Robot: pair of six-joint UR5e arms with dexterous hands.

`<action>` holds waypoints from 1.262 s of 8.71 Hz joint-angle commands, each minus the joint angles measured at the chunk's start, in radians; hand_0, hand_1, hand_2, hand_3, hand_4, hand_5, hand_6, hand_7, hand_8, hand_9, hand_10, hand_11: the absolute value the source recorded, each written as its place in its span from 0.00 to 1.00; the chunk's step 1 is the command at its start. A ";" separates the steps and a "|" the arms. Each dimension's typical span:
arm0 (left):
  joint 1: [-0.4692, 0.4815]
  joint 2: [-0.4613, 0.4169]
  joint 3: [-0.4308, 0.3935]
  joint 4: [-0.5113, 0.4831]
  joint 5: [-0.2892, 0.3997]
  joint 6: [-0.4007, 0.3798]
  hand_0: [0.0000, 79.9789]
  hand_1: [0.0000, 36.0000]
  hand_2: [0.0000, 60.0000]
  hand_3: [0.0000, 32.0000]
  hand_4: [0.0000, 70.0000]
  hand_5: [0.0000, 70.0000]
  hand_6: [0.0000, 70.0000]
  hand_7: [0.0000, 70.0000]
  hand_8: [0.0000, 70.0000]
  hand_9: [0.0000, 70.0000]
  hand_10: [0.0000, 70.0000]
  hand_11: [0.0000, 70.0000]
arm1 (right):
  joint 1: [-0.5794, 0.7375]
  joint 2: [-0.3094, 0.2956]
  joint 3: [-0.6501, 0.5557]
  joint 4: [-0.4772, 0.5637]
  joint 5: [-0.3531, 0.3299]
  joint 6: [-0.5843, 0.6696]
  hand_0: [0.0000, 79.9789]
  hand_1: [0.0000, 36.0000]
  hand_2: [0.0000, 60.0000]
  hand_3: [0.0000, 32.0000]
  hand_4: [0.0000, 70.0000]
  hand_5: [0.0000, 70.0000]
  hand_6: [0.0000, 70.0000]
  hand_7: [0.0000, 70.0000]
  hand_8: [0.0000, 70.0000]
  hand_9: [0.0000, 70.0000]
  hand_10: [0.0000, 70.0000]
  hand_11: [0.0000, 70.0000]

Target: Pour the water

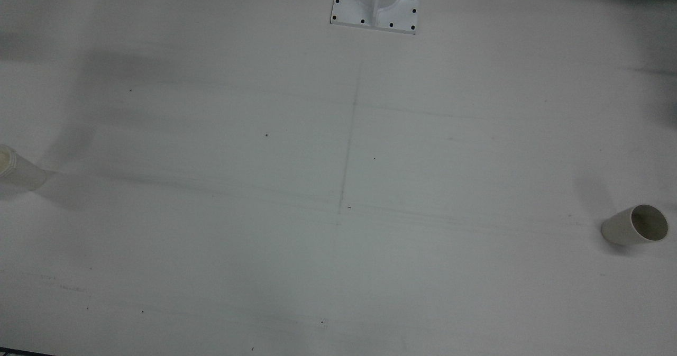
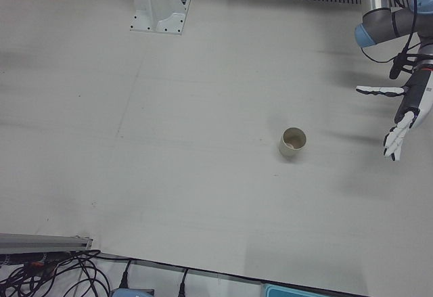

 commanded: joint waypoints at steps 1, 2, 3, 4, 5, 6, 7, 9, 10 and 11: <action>0.069 -0.046 0.144 -0.078 0.005 0.152 1.00 0.74 0.00 0.00 0.32 0.00 0.08 0.11 0.00 0.00 0.05 0.12 | -0.058 -0.001 0.012 0.000 0.003 -0.016 0.71 0.68 0.14 0.52 0.00 0.10 0.02 0.10 0.00 0.00 0.00 0.00; 0.098 -0.057 0.146 -0.078 0.005 0.189 0.89 0.61 0.00 0.00 0.32 0.00 0.07 0.09 0.00 0.00 0.02 0.08 | -0.061 -0.001 0.019 0.000 0.003 -0.014 0.71 0.67 0.13 0.55 0.00 0.09 0.02 0.11 0.00 0.00 0.00 0.00; 0.128 -0.064 0.144 -0.071 0.002 0.219 0.76 0.50 0.00 0.00 0.32 0.00 0.06 0.08 0.00 0.00 0.00 0.04 | -0.062 -0.001 0.019 0.000 0.000 -0.014 0.71 0.66 0.13 0.58 0.00 0.09 0.02 0.11 0.00 0.00 0.00 0.00; 0.156 -0.078 0.144 -0.048 0.000 0.246 0.68 0.34 0.00 0.00 0.31 0.00 0.05 0.07 0.00 0.00 0.00 0.01 | -0.064 -0.001 0.019 0.000 -0.003 -0.016 0.71 0.66 0.12 0.58 0.00 0.09 0.02 0.11 0.00 0.00 0.00 0.00; 0.172 -0.080 0.144 -0.041 -0.009 0.267 0.59 0.09 0.00 0.00 0.31 0.00 0.04 0.06 0.00 0.00 0.00 0.00 | -0.065 -0.001 0.019 0.000 -0.003 -0.016 0.70 0.65 0.12 0.60 0.00 0.09 0.02 0.11 0.00 0.00 0.00 0.00; 0.175 -0.095 0.146 -0.031 -0.009 0.272 0.57 0.02 0.00 0.00 0.30 0.00 0.04 0.05 0.00 0.00 0.00 0.00 | -0.067 -0.001 0.019 -0.002 -0.003 -0.016 0.70 0.64 0.12 0.60 0.00 0.09 0.01 0.11 0.00 0.00 0.00 0.00; 0.191 -0.104 0.146 -0.025 -0.010 0.272 0.57 0.02 0.00 0.00 0.30 0.00 0.04 0.05 0.00 0.00 0.00 0.00 | -0.071 -0.001 0.019 -0.002 0.000 -0.016 0.70 0.64 0.12 0.61 0.00 0.09 0.01 0.11 0.00 0.00 0.00 0.00; 0.250 -0.123 0.149 -0.027 -0.073 0.270 0.60 0.16 0.00 0.00 0.27 0.00 0.04 0.06 0.00 0.00 0.00 0.00 | -0.075 -0.001 0.019 0.000 0.003 -0.014 0.70 0.64 0.13 0.59 0.00 0.09 0.02 0.11 0.00 0.00 0.00 0.00; 0.297 -0.123 0.149 -0.029 -0.120 0.269 0.79 0.52 0.00 0.00 0.25 0.00 0.04 0.08 0.00 0.00 0.00 0.01 | -0.074 -0.001 0.016 0.000 0.003 -0.013 0.70 0.64 0.12 0.60 0.00 0.09 0.02 0.11 0.00 0.00 0.00 0.00; 0.339 -0.123 0.150 -0.029 -0.159 0.273 1.00 0.76 0.00 0.00 0.25 0.00 0.04 0.10 0.00 0.00 0.01 0.06 | -0.074 -0.001 0.016 0.000 0.003 -0.013 0.70 0.64 0.12 0.59 0.00 0.09 0.01 0.11 0.00 0.00 0.00 0.00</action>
